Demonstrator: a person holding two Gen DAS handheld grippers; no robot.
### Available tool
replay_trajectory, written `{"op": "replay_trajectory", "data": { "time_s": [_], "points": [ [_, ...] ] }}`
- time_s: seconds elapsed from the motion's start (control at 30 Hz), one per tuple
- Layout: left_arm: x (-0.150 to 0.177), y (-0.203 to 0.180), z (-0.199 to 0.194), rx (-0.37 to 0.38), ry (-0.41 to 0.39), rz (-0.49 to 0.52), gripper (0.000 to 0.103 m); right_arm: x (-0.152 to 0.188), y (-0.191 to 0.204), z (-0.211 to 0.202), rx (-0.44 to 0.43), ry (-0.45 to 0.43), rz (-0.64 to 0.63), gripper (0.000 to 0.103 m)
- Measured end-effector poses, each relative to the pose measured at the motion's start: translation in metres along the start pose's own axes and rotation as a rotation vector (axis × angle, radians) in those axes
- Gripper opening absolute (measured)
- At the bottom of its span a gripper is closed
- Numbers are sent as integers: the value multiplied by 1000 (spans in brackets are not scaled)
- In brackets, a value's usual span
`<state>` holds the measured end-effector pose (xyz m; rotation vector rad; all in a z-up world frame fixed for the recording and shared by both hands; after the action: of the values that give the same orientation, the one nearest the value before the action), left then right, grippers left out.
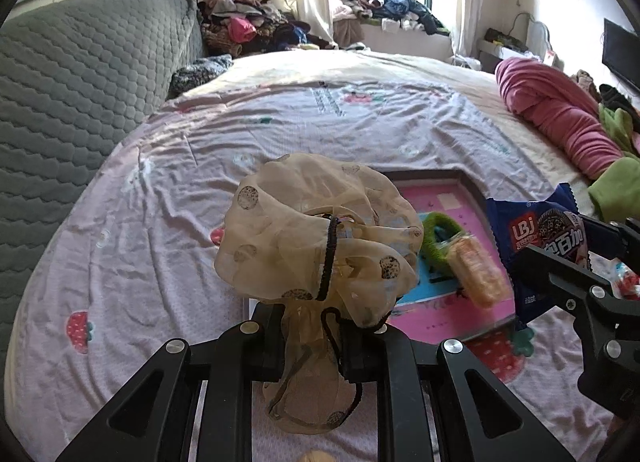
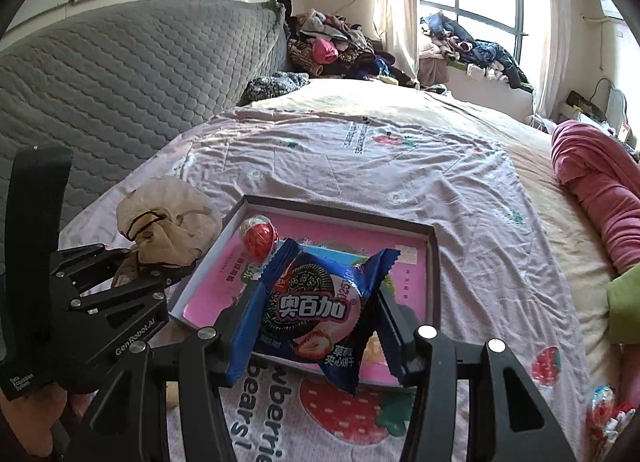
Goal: Organize objects
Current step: 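Lift the cloth bag and Oreo packet and carry them toward the tray, then lower the cloth bag into the tray with the left tool while the right tool lowers the Oreo packet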
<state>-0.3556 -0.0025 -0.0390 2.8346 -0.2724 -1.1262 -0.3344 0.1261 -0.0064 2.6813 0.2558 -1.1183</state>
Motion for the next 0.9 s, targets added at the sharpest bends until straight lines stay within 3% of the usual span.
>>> {"op": "replay_trajectory", "data": {
  "time_s": [0.37,0.9],
  "points": [
    [23,2,59,9,69,-4,19,20,-2,67,-3,69,-2,54],
    [40,4,86,10,122,-20,19,43,-7,107,-5,119,-3,54]
  ]
}}
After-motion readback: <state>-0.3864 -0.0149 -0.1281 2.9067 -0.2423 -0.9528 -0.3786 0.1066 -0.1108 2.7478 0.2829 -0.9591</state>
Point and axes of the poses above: each gripper's, at about its wrist camera, not at the fingertips, and z roughly the way its jaws point, y to its left, x to its underside, the point moved 9 cm from there along z, roughly the way its jaws point, and after that the axes turned 10 degrees about z, right-handed, at the moved point
